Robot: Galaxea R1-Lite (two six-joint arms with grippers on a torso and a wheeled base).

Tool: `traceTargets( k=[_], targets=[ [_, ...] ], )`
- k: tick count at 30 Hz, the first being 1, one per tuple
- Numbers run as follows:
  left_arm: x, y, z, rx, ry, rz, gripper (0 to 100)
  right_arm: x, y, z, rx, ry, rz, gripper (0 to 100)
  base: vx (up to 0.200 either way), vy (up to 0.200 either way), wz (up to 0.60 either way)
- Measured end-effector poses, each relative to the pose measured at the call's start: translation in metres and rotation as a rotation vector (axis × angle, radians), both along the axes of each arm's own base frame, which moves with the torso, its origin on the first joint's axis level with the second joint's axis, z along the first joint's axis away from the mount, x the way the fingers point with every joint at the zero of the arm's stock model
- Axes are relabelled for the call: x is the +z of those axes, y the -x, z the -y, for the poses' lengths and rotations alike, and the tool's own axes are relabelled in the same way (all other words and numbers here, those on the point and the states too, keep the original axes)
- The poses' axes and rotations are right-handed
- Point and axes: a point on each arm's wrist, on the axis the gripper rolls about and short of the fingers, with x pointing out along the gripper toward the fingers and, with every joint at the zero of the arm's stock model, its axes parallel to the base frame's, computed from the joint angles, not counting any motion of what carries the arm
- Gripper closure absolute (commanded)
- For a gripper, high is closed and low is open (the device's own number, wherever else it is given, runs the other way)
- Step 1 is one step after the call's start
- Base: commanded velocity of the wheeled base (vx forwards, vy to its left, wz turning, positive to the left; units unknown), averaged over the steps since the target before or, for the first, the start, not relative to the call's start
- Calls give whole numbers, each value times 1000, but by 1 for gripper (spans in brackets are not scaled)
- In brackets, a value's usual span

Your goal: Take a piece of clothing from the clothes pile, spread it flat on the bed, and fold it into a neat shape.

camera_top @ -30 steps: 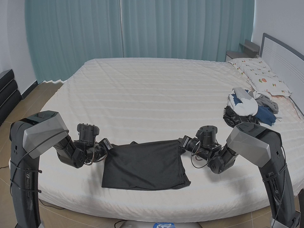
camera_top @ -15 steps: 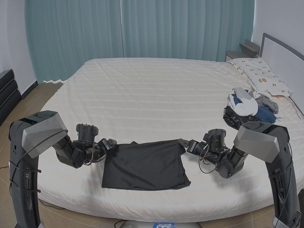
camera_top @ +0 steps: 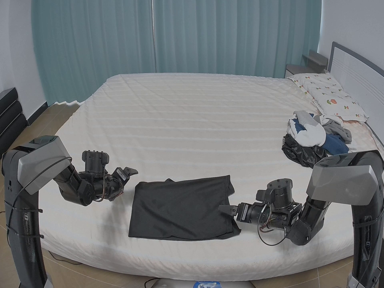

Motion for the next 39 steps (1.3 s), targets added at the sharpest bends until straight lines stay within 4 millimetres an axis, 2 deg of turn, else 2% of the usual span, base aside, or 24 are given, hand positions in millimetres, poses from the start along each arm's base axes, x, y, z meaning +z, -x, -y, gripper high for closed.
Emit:
traceTargets(
  k=[11, 12, 24, 38, 39],
  targets=[
    [4, -1, -4, 9, 3, 10, 0, -7, 15, -15, 86, 12, -38, 0, 0, 0, 0],
    [4, -1, -4, 9, 4, 11, 0, -8, 16, -15, 88, 14, -38, 100, 0, 0, 0],
    [4, -2, -4, 9, 4, 11, 0, -14, 23, -14, 111, 71, -26, 100, 0, 0, 0],
    [4, -2, -4, 10, 3, 11, 0, -7, 31, -4, 95, 89, -46, 100, 0, 0, 0],
    [4, -2, -4, 10, 3, 11, 0, -7, 31, -3, 95, 90, -47, 0, 0, 0, 0]
  ],
)
